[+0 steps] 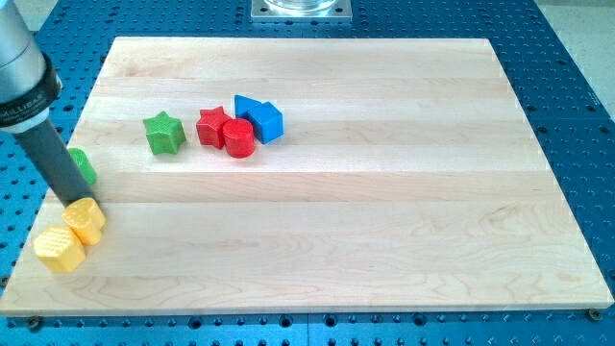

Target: Place the green star into the green circle

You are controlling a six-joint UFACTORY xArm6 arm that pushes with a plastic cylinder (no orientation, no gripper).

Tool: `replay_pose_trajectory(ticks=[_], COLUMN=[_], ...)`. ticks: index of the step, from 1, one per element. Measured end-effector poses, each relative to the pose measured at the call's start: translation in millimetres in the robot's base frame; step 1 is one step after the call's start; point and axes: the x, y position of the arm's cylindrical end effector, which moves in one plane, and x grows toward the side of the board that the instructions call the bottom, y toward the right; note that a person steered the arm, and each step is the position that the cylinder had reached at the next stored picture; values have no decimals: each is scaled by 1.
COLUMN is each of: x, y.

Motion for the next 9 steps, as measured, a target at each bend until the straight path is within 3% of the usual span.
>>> replay_pose_trajectory(ticks=[1, 2, 3, 5, 6, 7, 9], x=[-2, -53, -75, -65, -81, -110, -112], y=[-33, -21, -7, 98, 108, 112, 71])
